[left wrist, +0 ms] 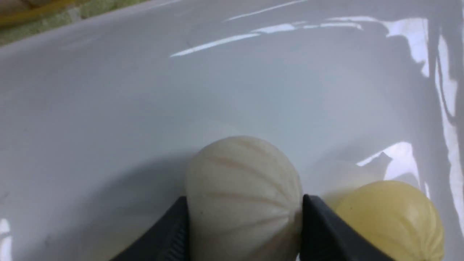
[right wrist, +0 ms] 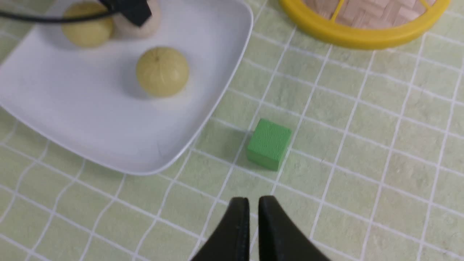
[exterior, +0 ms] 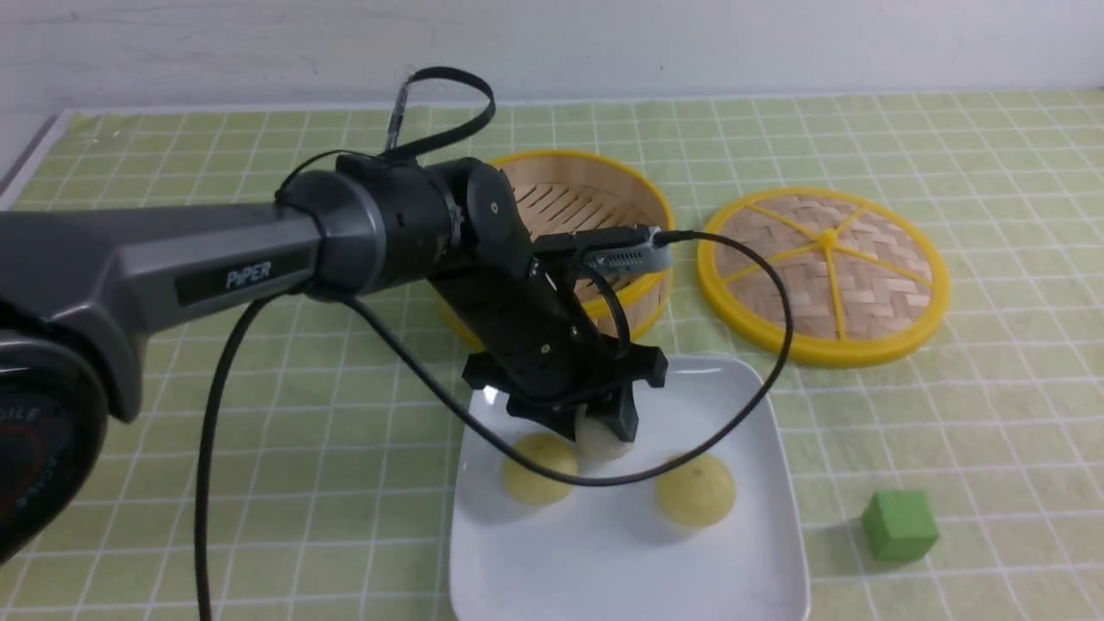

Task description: Put the steamed buns into the plate on the green tablecloth.

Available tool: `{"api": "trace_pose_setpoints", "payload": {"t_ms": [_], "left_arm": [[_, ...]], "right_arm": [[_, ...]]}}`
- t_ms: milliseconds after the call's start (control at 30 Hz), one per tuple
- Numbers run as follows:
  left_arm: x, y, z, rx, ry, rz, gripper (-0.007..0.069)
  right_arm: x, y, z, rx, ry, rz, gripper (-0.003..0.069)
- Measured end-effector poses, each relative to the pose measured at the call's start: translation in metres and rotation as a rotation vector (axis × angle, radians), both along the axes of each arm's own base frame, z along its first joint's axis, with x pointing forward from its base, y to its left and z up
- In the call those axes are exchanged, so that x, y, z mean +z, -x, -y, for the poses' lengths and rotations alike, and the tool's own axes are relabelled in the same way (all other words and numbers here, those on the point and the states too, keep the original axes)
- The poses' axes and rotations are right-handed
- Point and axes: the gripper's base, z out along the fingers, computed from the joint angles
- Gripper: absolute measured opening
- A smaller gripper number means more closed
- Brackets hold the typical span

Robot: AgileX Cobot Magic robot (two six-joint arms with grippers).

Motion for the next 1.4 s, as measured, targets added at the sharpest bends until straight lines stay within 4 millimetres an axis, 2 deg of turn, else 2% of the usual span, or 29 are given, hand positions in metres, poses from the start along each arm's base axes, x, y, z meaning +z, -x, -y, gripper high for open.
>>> {"api": "trace_pose_setpoints", "payload": {"t_ms": [33, 167, 367, 467, 567, 667, 733, 900, 1133, 1200, 1400], "left_arm": [[0.000, 0.000, 0.000, 0.000, 0.000, 0.000, 0.0415], [0.008, -0.002, -0.002, -0.037, -0.036, 0.033, 0.0464], [0.051, -0.012, -0.008, -0.061, -0.138, 0.137, 0.0469], [0.063, -0.016, -0.011, -0.052, -0.182, 0.154, 0.0461], [0.072, -0.018, -0.012, -0.047, -0.200, 0.164, 0.0447], [0.076, -0.019, -0.012, -0.046, -0.203, 0.163, 0.0412], [0.076, -0.018, -0.012, -0.047, -0.204, 0.160, 0.0390], [0.076, -0.017, -0.013, -0.050, -0.215, 0.145, 0.0221], [0.076, -0.017, -0.013, -0.052, -0.218, 0.140, 0.0030], [0.076, -0.016, -0.014, -0.054, -0.222, 0.138, 0.0004], [0.076, -0.017, -0.014, -0.059, -0.233, 0.144, 0.0002]], "right_arm": [[0.001, 0.001, 0.001, -0.002, -0.003, 0.007, 0.0065], [0.006, 0.032, 0.016, -0.012, -0.042, 0.086, 0.0069], [0.004, 0.070, 0.036, -0.045, -0.100, 0.183, 0.0075], [0.005, 0.077, 0.041, -0.062, -0.117, 0.244, 0.0077], [0.004, 0.074, 0.042, -0.092, -0.179, 0.341, 0.0071], [-0.005, 0.058, 0.034, -0.093, -0.255, 0.456, 0.0006], [-0.011, 0.052, 0.031, -0.091, -0.262, 0.474, -0.0009], [-0.031, 0.040, 0.026, -0.086, -0.265, 0.511, -0.0015], [-0.032, 0.040, 0.025, -0.086, -0.263, 0.508, -0.0013], [-0.032, 0.040, 0.025, -0.086, -0.263, 0.508, -0.0012], [-0.032, 0.039, 0.025, -0.086, -0.264, 0.511, -0.0010]]}}
